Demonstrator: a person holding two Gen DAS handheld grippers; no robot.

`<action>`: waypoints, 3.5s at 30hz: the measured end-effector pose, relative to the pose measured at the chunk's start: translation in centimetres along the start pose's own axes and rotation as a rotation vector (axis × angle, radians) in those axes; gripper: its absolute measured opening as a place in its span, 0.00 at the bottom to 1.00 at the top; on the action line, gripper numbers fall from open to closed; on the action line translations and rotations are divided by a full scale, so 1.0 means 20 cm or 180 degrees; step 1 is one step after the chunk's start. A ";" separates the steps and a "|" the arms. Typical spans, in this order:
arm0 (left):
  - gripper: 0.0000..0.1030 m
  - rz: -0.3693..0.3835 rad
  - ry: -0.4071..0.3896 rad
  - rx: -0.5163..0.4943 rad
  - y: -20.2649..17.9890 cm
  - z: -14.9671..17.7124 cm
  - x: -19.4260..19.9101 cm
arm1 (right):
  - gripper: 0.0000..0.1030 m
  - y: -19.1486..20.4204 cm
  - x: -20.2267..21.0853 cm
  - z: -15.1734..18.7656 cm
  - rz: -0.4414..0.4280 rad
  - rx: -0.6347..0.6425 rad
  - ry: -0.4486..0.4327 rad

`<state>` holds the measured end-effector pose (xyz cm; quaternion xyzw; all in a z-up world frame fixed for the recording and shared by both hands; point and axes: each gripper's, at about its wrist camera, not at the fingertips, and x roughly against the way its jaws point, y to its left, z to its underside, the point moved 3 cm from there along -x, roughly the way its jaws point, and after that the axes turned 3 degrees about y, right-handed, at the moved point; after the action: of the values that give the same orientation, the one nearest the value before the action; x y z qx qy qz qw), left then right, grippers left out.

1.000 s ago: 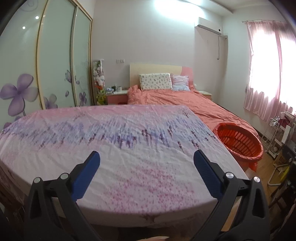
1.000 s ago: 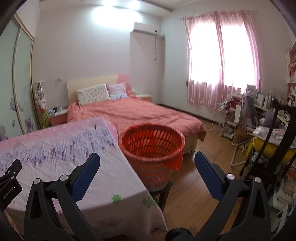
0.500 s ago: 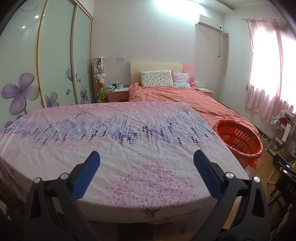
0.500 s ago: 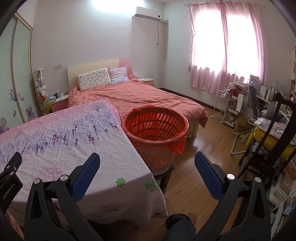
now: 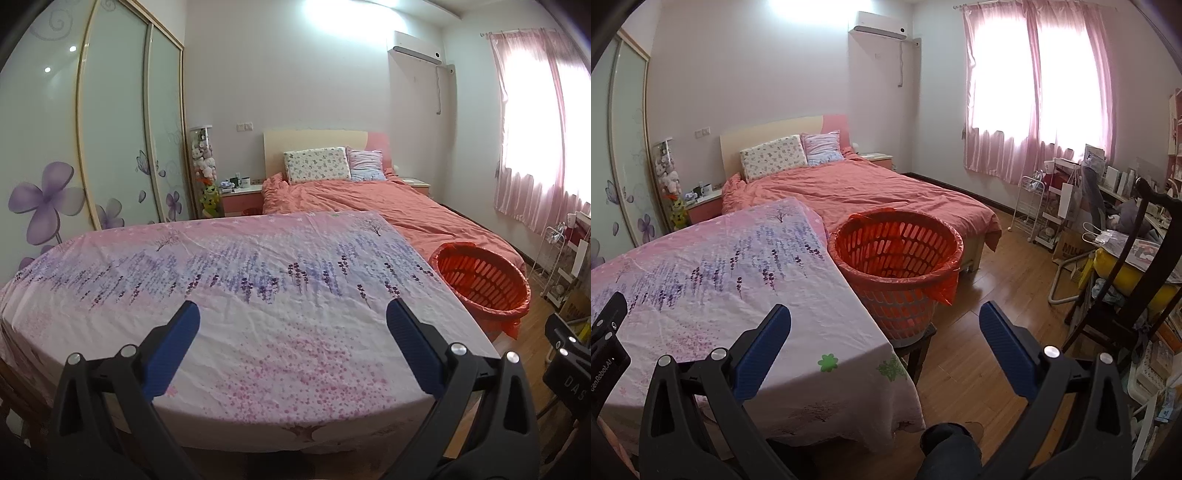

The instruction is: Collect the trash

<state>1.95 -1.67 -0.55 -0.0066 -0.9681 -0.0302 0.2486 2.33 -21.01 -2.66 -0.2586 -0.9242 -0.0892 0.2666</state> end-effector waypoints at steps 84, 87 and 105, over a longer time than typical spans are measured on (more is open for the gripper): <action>0.96 0.0064 0.0053 0.0019 0.00 0.01 -0.04 | 0.98 -0.02 0.00 -0.03 0.0018 0.0025 -0.0009; 0.96 0.0067 0.0055 0.0021 0.00 0.02 -0.04 | 0.98 -0.02 0.00 -0.03 0.0020 0.0025 -0.0009; 0.96 0.0062 0.0065 0.0022 0.00 0.04 -0.05 | 0.98 -0.02 0.00 -0.03 0.0020 0.0028 -0.0002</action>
<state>2.57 -1.62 -1.70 -0.0149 -0.9655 -0.0244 0.2588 2.27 -21.55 -2.13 -0.2603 -0.9238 -0.0843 0.2677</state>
